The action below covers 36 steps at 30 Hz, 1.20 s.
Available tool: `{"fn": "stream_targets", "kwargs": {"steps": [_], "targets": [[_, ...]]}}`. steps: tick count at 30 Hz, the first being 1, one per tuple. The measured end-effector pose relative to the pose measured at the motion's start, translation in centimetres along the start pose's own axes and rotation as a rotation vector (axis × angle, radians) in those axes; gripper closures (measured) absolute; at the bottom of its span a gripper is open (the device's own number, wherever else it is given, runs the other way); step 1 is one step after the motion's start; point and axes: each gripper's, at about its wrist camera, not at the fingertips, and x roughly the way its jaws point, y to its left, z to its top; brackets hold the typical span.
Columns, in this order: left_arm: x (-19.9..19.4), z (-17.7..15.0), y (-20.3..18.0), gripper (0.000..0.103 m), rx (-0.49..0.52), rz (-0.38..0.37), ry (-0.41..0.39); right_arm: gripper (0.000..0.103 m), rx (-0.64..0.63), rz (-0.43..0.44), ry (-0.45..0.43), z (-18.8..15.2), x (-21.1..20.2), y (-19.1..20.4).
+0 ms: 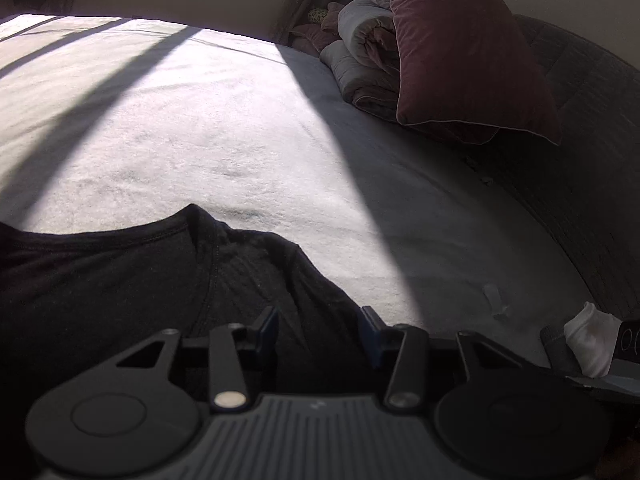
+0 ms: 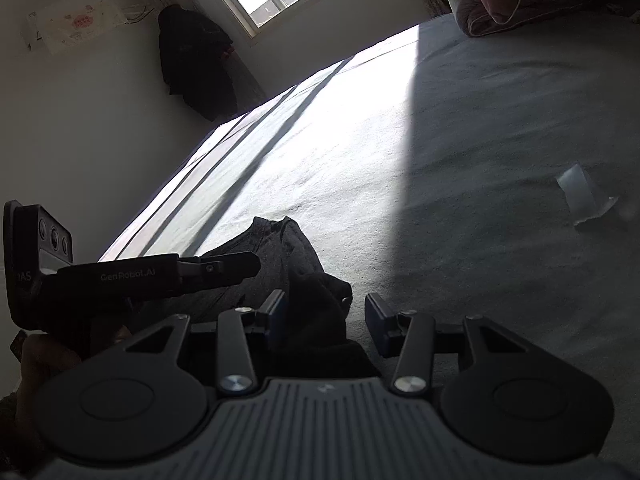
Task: Fold clothes
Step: 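Lay the folded half down on the hem and open both grippers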
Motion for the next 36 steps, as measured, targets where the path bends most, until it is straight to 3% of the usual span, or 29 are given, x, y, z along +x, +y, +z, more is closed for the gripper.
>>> {"fn": "stream_targets", "kwargs": {"steps": [2,7,13,18,20,24,29,32,34,36], "targets": [[0.2,-0.9,1.0,0.070,-0.026,-0.030,-0.033,0.057,-0.026,0.024,0.009,-0.1,0.3,0.6],[-0.6,-0.9,2.5,0.071,-0.065,-0.089,-0.052,0.058,-0.117,0.124,0.022,-0.3,0.4,3.1],[-0.6,-0.7,4.1,0.071,-0.173,-0.192,-0.024,0.057,-0.253,0.135,0.164,-2.0,3.0,5.6],[-0.1,-0.9,3.4,0.071,-0.127,-0.147,-0.022,0.057,-0.310,0.219,0.158,-1.8,1.5,6.4],[0.0,-0.9,3.4,0.071,-0.121,-0.144,-0.022,0.057,-0.307,0.213,0.116,-1.2,0.3,6.0],[0.1,-0.9,3.5,0.071,-0.122,-0.142,-0.022,0.057,-0.192,0.112,-0.001,0.2,-0.9,3.2],[0.0,-0.9,3.6,0.071,-0.118,-0.139,-0.023,0.058,-0.135,0.026,0.044,-0.1,1.6,1.9],[0.0,-0.9,3.6,0.070,-0.112,-0.136,-0.024,0.067,-0.171,0.025,0.070,-0.8,2.8,2.7],[0.1,-0.9,3.5,0.071,-0.103,-0.131,-0.027,0.089,-0.184,0.004,0.077,-1.1,2.9,2.8],[0.0,-0.8,3.4,0.071,-0.094,-0.117,-0.031,0.096,-0.191,-0.003,0.078,-1.1,2.7,2.8]]}}
